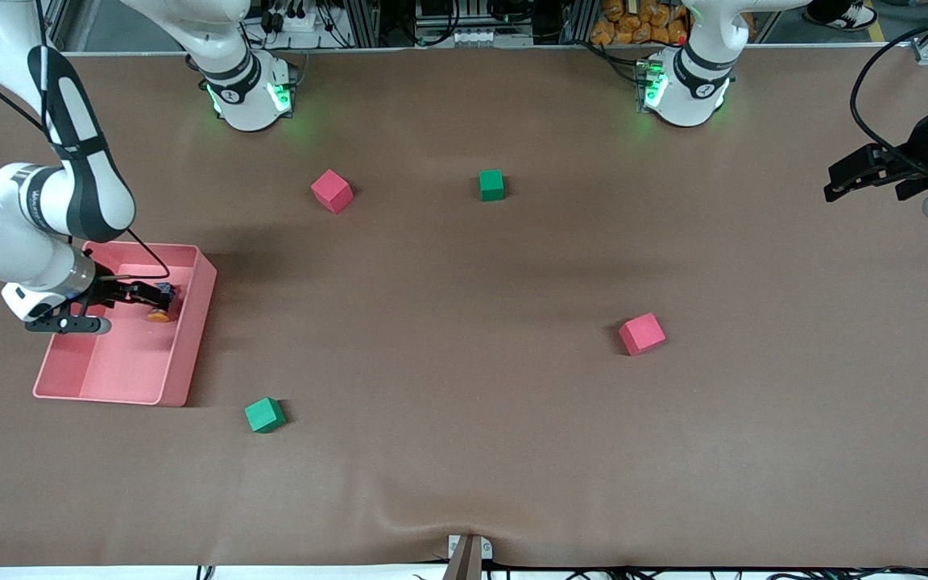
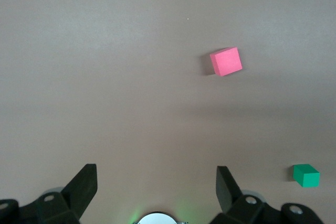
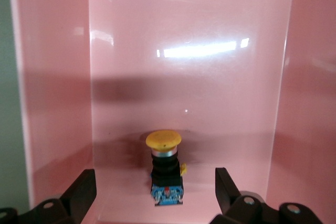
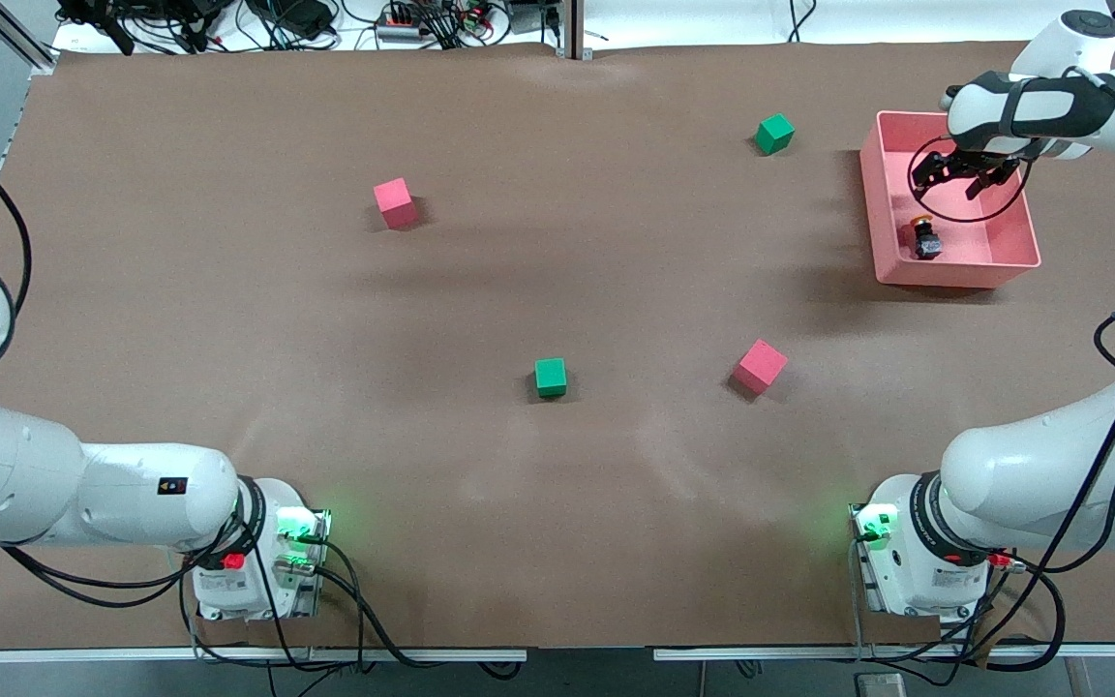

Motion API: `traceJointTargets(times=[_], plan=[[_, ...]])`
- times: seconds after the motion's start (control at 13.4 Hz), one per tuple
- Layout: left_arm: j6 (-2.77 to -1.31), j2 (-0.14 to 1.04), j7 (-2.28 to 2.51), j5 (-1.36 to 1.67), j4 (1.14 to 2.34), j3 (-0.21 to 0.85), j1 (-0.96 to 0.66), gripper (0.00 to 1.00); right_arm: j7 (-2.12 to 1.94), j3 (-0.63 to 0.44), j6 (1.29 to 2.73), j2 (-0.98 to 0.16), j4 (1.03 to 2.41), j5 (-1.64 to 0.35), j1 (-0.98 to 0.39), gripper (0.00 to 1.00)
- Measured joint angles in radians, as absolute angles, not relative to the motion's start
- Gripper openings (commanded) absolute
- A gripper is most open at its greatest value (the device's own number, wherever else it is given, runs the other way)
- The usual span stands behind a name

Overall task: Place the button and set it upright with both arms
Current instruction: 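Lower the right gripper and close it around the yellow button's base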

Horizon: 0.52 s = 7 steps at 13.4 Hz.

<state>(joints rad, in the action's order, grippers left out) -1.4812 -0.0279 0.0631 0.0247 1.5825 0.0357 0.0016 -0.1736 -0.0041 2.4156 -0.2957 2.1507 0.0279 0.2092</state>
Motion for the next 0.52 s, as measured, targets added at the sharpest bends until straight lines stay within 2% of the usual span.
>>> traceJointTargets(times=[0.52], plan=[[-1.481,-0.021,0.063,0.025,1.583,0.036,0.001,1.00,-0.191,-0.006,2.513,-0.376,2.180,0.028,0.241,1.00]])
